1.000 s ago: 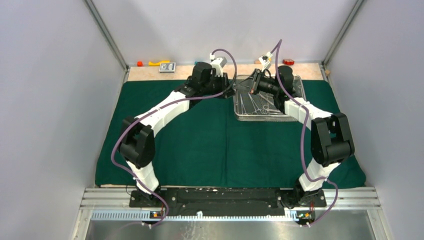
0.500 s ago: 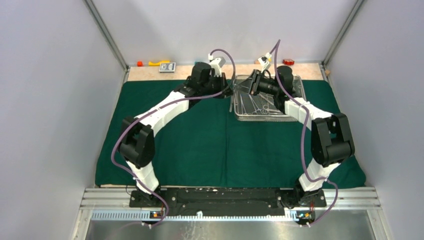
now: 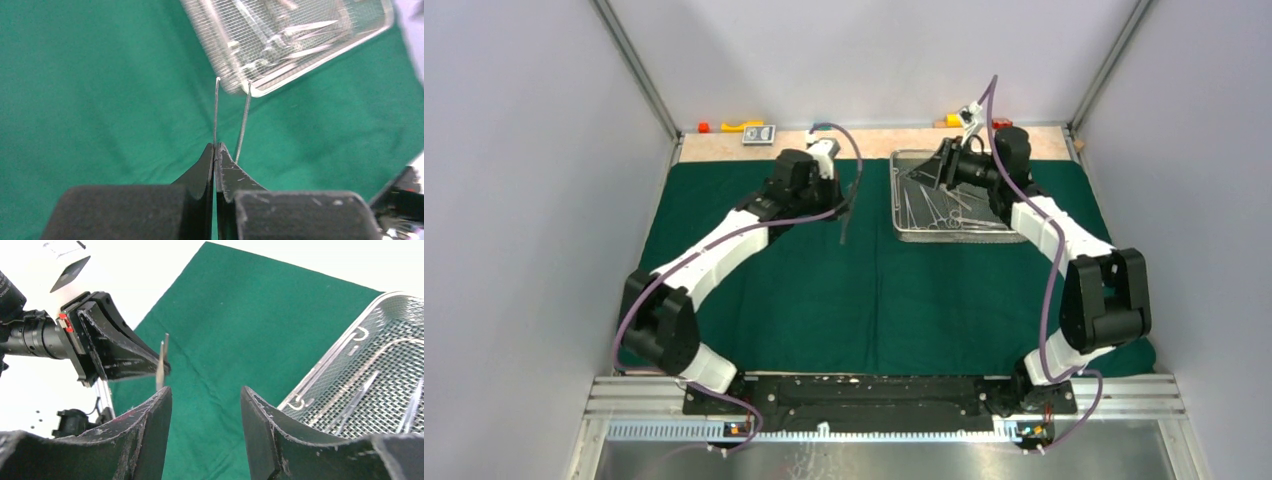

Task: Open and lay out the surgical kit
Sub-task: Place the medical item in the surgical kit.

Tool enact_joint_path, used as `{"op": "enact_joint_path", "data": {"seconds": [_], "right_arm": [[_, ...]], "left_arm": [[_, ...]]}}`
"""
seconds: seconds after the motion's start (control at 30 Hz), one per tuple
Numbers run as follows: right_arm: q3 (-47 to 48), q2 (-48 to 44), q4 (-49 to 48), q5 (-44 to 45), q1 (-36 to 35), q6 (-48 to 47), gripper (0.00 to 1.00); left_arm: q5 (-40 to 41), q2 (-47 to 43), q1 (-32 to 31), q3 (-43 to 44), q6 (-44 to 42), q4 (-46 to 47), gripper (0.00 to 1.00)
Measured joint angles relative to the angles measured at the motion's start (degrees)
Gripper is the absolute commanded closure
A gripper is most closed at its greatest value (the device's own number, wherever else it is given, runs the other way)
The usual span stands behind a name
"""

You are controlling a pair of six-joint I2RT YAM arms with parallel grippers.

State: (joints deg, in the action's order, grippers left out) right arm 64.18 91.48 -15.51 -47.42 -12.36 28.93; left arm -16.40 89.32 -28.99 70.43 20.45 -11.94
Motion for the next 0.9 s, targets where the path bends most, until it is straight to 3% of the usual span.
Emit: {"op": "enact_joint_path", "data": {"seconds": [0.23, 0.4, 0.9], "right_arm": [[-2.45, -6.38, 4.55, 1.79, 1.03, -9.14, 0.48], [-6.84, -9.42, 6.12, 3.93, 1.03, -13.92, 0.48], [-8.33, -9.68, 7.87, 7.28, 1.84, -17.42, 0.48]], "left_arm": [[6.84, -12.35, 8.48, -15.54, -8.72, -7.78, 1.0], [7.78, -15.32, 17.18, -23.47, -12.46, -13.73, 1.0], [13.33, -8.76, 21.62, -19.61, -18.75, -25.44, 1.0]]}}
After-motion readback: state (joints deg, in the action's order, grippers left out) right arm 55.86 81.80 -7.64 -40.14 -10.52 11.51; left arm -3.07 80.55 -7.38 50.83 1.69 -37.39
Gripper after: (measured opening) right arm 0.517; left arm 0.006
